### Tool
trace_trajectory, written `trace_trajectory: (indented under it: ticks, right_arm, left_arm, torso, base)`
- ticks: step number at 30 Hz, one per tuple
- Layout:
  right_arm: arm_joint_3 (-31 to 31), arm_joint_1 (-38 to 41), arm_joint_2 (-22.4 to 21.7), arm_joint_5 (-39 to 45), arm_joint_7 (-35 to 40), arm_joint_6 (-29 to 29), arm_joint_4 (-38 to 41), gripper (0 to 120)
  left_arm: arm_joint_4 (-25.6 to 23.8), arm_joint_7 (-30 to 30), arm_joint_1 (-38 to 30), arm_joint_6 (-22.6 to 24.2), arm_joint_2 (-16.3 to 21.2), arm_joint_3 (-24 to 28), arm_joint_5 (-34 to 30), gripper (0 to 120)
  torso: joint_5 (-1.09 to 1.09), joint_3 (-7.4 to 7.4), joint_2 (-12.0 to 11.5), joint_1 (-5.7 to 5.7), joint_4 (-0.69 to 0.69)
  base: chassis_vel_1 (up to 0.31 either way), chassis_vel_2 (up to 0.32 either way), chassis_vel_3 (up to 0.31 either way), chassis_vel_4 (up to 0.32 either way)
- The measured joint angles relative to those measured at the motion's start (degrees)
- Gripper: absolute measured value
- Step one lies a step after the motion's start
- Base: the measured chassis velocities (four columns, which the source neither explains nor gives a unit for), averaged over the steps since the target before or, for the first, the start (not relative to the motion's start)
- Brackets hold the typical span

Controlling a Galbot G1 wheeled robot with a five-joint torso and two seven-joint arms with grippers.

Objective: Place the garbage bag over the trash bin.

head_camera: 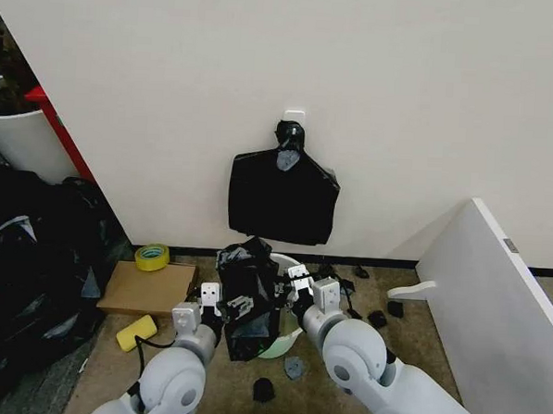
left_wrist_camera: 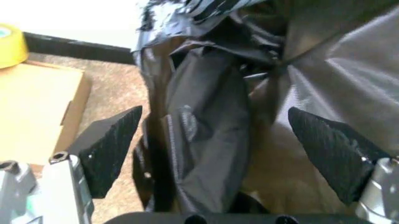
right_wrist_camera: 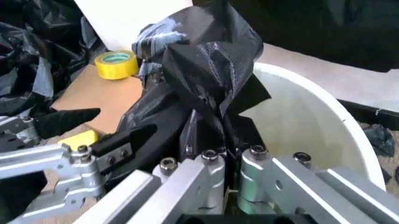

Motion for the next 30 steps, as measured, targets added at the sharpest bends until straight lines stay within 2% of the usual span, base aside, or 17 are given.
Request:
trace_trajectory:
  ticks: [12, 21, 30]
  right_arm:
    - [0.11, -0.51, -0.41, 0.71, 0.25, -0.17, 0.57, 0]
    - [0.24, -0.66, -0.20, 0.78, 0.22, -0.17, 0.16, 0]
    - [0.22, -0.83, -0.06, 1.13, 0.44, -0.18, 0.45, 0]
  left_arm:
    - [4.34, -3.57, -4.19, 3.06, -3.16, 1.77, -1.67, 89]
    - [3.77, -5.06, -2.83, 4.66, -2.35, 0.48, -2.10, 88]
    - [7.70, -7.29, -7.84, 7.00, -4.23, 1.30, -7.57, 88]
  torso:
    - [-0.01, 0.00, 0.00, 0.00, -0.01]
    - [0.00, 0.00, 0.00, 0.00, 0.01]
    - [-0.01, 0.00, 0.00, 0.00, -0.01]
  base:
    - [0.000, 0.000, 0.000, 0.000]
    - [0.000, 0.000, 0.000, 0.000]
    - [0.000, 0.000, 0.000, 0.000]
